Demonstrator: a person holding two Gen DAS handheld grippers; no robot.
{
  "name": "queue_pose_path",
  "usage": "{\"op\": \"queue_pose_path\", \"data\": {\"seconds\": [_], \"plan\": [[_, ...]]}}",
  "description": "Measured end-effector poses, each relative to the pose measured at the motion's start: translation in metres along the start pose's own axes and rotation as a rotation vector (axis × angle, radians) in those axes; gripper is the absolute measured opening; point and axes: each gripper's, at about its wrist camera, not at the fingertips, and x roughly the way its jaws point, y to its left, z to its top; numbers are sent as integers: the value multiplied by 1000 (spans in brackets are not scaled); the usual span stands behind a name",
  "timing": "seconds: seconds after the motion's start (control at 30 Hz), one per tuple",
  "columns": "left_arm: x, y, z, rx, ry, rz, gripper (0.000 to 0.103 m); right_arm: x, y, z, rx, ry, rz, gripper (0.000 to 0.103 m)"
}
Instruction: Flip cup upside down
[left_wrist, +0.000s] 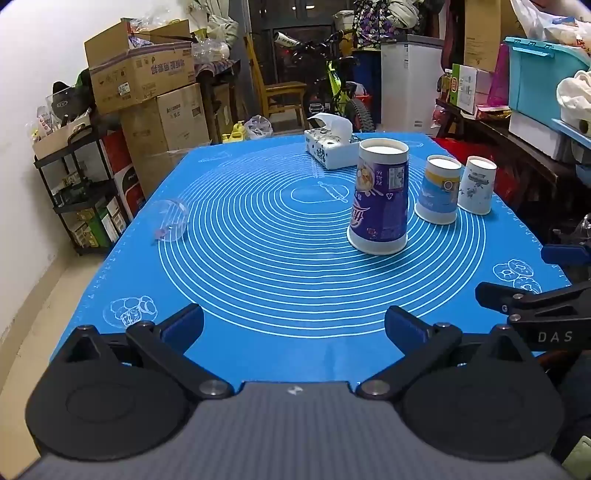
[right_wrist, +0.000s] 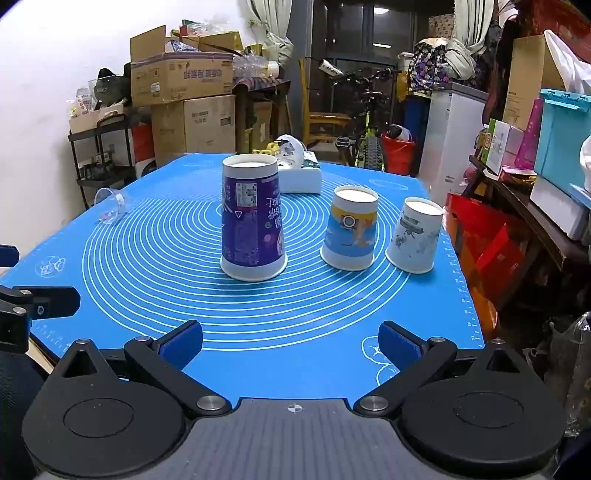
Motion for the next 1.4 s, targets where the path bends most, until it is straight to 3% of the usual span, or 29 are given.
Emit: {"op": "queue_pose_path", "data": {"seconds": [1.4], "plan": [[2,-2,-2,-2,10,-1,103,1,-5,-4,8,10,-14,101]]}}
